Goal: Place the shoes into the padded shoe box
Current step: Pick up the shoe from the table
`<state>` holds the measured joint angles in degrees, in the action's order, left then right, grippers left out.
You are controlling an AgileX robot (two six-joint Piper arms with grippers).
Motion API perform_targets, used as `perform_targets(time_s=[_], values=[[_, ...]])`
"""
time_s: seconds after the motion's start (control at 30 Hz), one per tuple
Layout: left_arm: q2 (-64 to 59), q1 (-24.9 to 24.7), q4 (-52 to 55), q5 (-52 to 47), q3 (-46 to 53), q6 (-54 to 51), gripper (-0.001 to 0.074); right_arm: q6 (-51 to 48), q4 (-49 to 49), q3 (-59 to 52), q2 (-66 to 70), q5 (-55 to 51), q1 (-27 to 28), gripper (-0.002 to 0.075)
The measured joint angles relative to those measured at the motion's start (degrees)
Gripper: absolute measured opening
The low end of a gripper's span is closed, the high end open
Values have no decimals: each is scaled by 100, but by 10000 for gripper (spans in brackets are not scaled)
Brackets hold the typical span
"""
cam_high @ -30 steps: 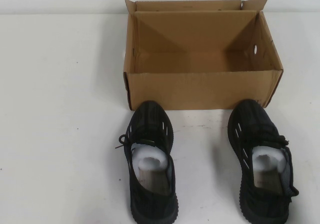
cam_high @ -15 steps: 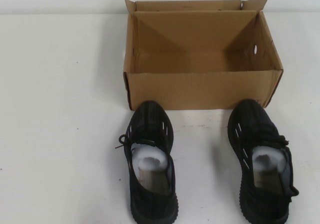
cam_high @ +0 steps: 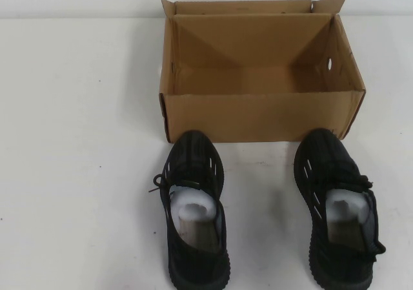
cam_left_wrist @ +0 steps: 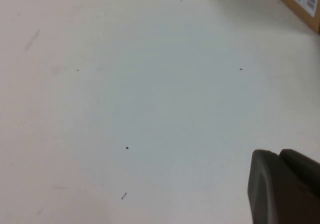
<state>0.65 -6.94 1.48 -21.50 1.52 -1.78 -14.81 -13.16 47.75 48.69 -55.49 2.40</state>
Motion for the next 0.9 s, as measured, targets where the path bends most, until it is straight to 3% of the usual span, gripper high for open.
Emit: perform_targets(time_s=[0.17,0.43,0.53,0.7,0.9], values=[[0,0,0,0,0,0,-4,-1210,-435,473,1159,-12,-643,-6],[0,10,0,0,0,0,-4,-2361,248,1240,2567,-212,-2111,13],[0,10,0,0,0,0,-4,-2707,617,1373,2827,-212,-2527,98],[0,10,0,0,0,0,-4,-3185,1398,1472,3012,-147,-2898,359],[0,10,0,0,0,0,-4,-3645,1971,1472,3059,274,-2914,379]])
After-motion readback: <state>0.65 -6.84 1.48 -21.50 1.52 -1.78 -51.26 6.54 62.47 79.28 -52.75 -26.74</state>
